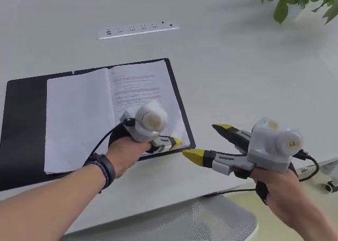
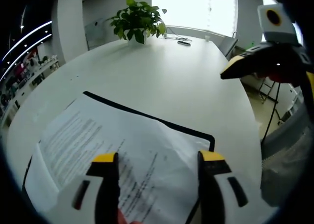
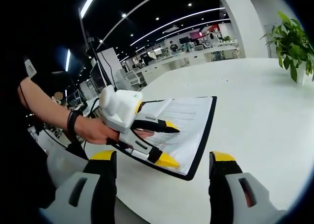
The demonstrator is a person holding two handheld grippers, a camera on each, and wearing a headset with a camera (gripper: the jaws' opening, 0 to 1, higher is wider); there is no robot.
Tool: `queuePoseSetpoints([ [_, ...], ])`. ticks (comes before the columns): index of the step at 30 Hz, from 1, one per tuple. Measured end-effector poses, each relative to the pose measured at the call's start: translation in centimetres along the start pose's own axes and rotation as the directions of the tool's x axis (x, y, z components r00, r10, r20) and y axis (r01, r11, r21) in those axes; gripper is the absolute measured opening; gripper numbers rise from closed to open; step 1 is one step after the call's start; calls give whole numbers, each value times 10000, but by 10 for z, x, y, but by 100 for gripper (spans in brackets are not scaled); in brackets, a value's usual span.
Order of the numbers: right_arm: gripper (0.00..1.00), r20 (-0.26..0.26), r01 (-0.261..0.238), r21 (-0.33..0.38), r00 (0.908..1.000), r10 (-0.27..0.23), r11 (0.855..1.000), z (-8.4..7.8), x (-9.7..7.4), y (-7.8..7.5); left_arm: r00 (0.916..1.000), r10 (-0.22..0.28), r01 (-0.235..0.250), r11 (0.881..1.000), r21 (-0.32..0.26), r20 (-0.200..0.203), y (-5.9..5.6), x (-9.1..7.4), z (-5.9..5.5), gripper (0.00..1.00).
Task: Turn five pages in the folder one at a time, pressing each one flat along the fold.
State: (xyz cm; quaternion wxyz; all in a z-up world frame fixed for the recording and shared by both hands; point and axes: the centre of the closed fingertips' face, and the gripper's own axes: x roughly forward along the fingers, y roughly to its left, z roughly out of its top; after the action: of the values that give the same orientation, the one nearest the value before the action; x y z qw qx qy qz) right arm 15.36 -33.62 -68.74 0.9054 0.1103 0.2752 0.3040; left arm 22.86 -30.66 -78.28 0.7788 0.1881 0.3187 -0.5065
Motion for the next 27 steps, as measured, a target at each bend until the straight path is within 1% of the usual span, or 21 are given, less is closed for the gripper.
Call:
queuePoseSetpoints([
  [4, 76, 74, -105, 56, 9999, 105, 9999, 4, 4, -2, 10000, 6, -6, 10000, -54, 23, 1, 0, 0, 62],
  [8, 73, 125, -291, 198, 9995, 288, 9994, 6, 11, -6, 10000, 10, -9, 9999, -101, 59, 2, 0, 0, 62],
  [12, 71, 47, -473, 203, 9989, 472, 9987, 7, 22, -11, 9999, 56, -55, 9999, -162, 94, 3, 0, 1, 61],
  [19, 66, 178, -796, 628, 9967, 786, 9948, 13, 38, -24, 9998, 115, -112, 9998, -154, 166, 6, 0, 1, 57],
  [23, 63, 134, -998, 819, 9950, 990, 9916, 15, 49, -28, 9996, 143, -137, 9996, -238, 227, 8, -1, 1, 55],
  [27, 61, 45, -1231, 1025, 9924, 1233, 9871, 13, 61, -31, 9995, 121, -112, 9995, -311, 276, 9, -1, 2, 55],
])
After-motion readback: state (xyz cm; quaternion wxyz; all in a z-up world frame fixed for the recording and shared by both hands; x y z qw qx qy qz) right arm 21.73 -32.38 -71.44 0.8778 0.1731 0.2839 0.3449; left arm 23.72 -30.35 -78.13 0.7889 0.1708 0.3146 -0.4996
